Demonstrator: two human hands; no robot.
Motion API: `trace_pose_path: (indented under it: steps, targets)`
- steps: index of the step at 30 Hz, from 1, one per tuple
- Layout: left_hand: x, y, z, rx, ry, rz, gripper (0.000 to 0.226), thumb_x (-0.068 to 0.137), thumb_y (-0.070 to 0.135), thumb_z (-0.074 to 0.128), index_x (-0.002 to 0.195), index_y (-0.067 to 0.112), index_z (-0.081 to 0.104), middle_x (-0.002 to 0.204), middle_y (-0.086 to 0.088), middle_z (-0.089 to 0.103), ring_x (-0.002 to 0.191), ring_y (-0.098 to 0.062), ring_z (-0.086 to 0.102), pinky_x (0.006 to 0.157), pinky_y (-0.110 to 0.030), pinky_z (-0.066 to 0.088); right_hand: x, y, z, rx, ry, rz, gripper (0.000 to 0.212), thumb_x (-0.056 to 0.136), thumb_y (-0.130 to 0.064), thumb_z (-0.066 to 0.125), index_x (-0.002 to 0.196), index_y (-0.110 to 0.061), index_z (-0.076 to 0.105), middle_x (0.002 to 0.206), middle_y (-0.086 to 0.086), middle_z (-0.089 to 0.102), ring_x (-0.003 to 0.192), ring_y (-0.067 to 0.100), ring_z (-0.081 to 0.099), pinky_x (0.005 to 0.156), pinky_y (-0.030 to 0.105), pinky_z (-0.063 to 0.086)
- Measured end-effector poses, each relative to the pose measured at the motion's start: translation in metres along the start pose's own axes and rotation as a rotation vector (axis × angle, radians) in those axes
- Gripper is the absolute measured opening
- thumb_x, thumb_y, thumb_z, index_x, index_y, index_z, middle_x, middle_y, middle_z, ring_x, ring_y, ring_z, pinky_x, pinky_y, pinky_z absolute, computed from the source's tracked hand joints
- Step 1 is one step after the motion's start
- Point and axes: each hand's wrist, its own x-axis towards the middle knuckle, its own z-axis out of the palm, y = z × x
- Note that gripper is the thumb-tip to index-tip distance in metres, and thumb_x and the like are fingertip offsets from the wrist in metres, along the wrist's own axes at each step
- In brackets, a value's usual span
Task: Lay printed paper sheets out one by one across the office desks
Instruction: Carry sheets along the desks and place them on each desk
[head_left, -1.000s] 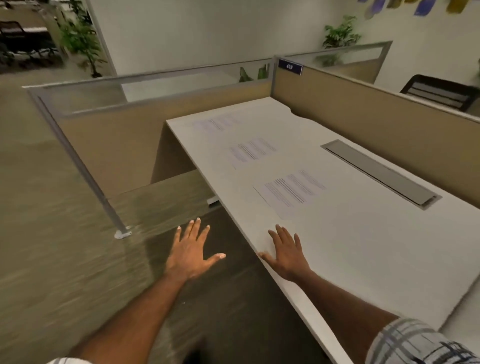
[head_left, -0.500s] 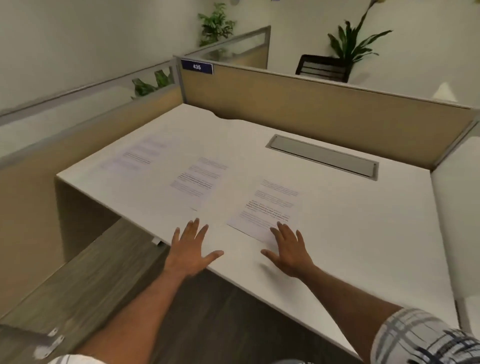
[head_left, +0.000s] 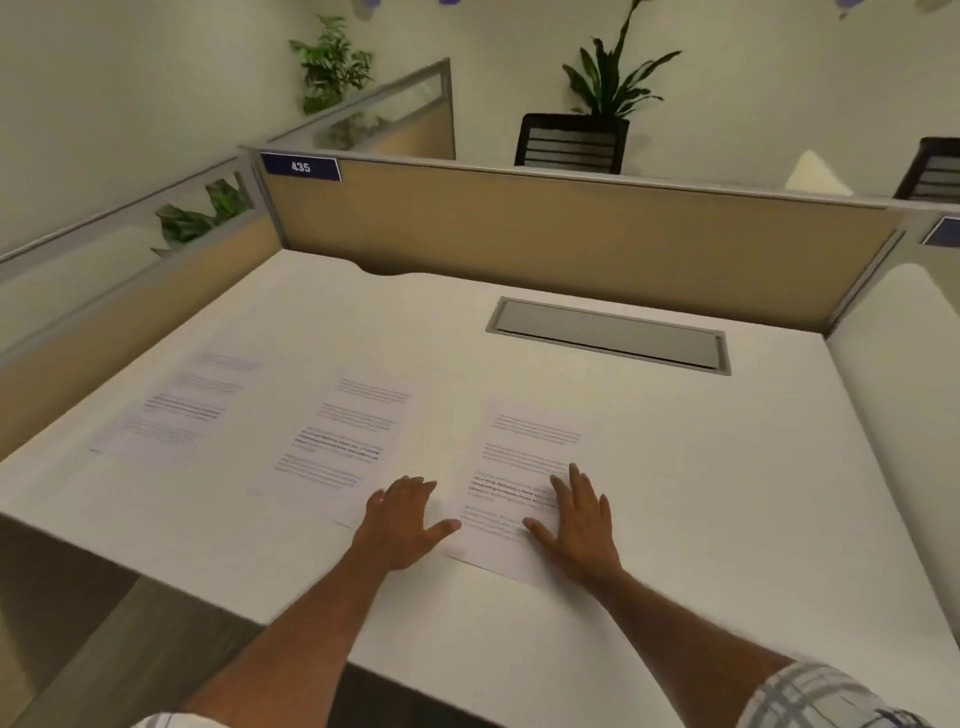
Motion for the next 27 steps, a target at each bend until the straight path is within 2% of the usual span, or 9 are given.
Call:
trace_pose_path:
  steps: [3,6,11,13,15,17,21,24,27]
  targets:
    - [0.026,0.012,-0.005,-0.188,0.019,-0.075,0.09,0.079,0.078,0.047,0.148,0.023,0.033,0.152,-0.003,0.039,0.139,-0.023,0.037,0.112,-0.043,0.029,0.003,-0.005,0.001,-0.026,-0.008,0.047,0.11,0.066,-0.088,0.007,0.154,-0.022,0.016,0.165,0.005,-0.006,0.152,0.022,-0.003,0.121,0.048,-0.001]
    - [0.046,0.022,0.0,-0.342,0.027,-0.097,0.078,0.081,0.063,0.063,0.144,0.023,0.039,0.144,-0.007,0.045,0.132,-0.025,0.045,0.109,-0.046,0.034,0.001,-0.003,-0.001,-0.044,-0.034,0.071,0.112,0.065,-0.087,0.007,0.155,-0.021,0.012,0.164,0.005,-0.01,0.152,0.022,-0.007,0.121,0.047,-0.005]
    - [0.072,0.031,0.002,-0.529,0.005,-0.114,0.074,0.079,0.053,0.073,0.138,0.017,0.047,0.135,-0.013,0.054,0.123,-0.027,0.054,0.106,-0.043,0.041,0.002,-0.002,-0.001,-0.061,-0.064,0.108,0.117,0.064,-0.088,0.008,0.156,-0.017,0.011,0.165,0.006,-0.006,0.152,0.022,-0.008,0.121,0.043,-0.005]
    - [0.076,0.036,-0.001,-0.627,-0.01,-0.142,0.069,0.081,0.046,0.074,0.136,0.014,0.049,0.132,-0.015,0.058,0.119,-0.028,0.057,0.103,-0.037,0.042,0.0,-0.002,0.0,-0.069,-0.068,0.119,0.112,0.071,-0.089,0.02,0.156,-0.016,0.011,0.165,0.007,-0.007,0.152,0.022,-0.008,0.121,0.041,-0.005]
    - [0.081,0.038,-0.003,-0.712,-0.039,-0.175,0.064,0.083,0.041,0.073,0.135,0.012,0.049,0.13,-0.016,0.059,0.118,-0.029,0.057,0.101,-0.034,0.041,0.0,-0.002,0.0,-0.089,-0.067,0.125,0.097,0.084,-0.077,0.037,0.156,-0.016,0.012,0.165,0.006,-0.008,0.151,0.021,-0.009,0.121,0.04,-0.006]
    - [0.086,0.036,-0.005,-0.768,-0.065,-0.195,0.061,0.085,0.039,0.072,0.134,0.012,0.05,0.132,-0.015,0.06,0.121,-0.029,0.056,0.103,-0.034,0.041,0.0,-0.003,0.001,-0.097,-0.059,0.128,0.091,0.088,-0.069,0.043,0.156,-0.016,0.014,0.165,0.005,-0.008,0.151,0.02,-0.009,0.121,0.039,-0.006]
    - [0.093,0.033,-0.008,-0.845,-0.072,-0.225,0.06,0.084,0.035,0.074,0.134,0.011,0.051,0.131,-0.012,0.06,0.119,-0.029,0.057,0.103,-0.038,0.044,-0.001,-0.004,0.003,-0.092,-0.058,0.137,0.109,0.073,-0.087,0.024,0.156,-0.017,0.015,0.165,0.004,-0.008,0.151,0.019,-0.009,0.12,0.037,-0.006]
    - [0.096,0.028,-0.008,-0.874,-0.113,-0.198,0.059,0.082,0.028,0.076,0.133,0.009,0.053,0.126,-0.008,0.06,0.114,-0.027,0.06,0.1,-0.04,0.048,0.001,-0.003,0.004,-0.103,-0.057,0.149,0.116,0.064,-0.088,0.011,0.156,-0.018,0.015,0.165,0.003,-0.008,0.152,0.018,-0.009,0.12,0.037,-0.005]
    - [0.099,0.024,-0.003,-0.845,-0.167,-0.127,0.038,0.085,0.021,0.072,0.12,0.009,0.063,0.116,-0.008,0.069,0.099,-0.024,0.067,0.092,-0.039,0.054,0.001,-0.003,0.002,-0.105,-0.059,0.151,0.118,0.062,-0.089,0.01,0.156,-0.018,0.014,0.165,0.004,-0.007,0.152,0.019,-0.008,0.12,0.037,-0.005]
